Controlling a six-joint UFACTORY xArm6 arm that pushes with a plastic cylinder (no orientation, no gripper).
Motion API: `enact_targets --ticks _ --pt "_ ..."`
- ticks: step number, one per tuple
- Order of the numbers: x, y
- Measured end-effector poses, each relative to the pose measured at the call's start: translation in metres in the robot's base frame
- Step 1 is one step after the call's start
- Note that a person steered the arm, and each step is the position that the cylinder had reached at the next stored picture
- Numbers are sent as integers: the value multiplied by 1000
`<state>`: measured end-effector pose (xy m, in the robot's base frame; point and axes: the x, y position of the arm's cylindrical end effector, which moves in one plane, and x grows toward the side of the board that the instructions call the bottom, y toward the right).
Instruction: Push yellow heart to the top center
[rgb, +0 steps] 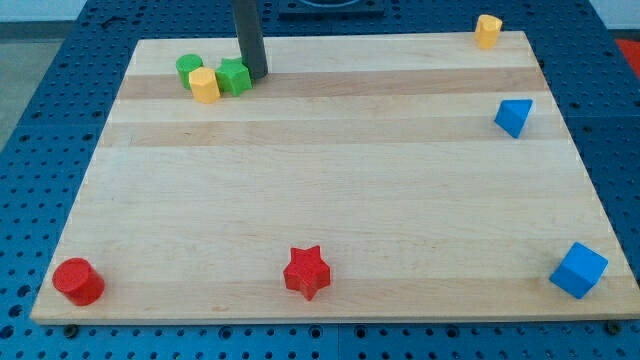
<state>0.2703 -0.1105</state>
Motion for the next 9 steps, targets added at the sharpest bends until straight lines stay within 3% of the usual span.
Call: enact_targets --ticks 1,2,5,9 --pt "0 0" --pt "7 41" --pt "21 221" --pt "-30 440"
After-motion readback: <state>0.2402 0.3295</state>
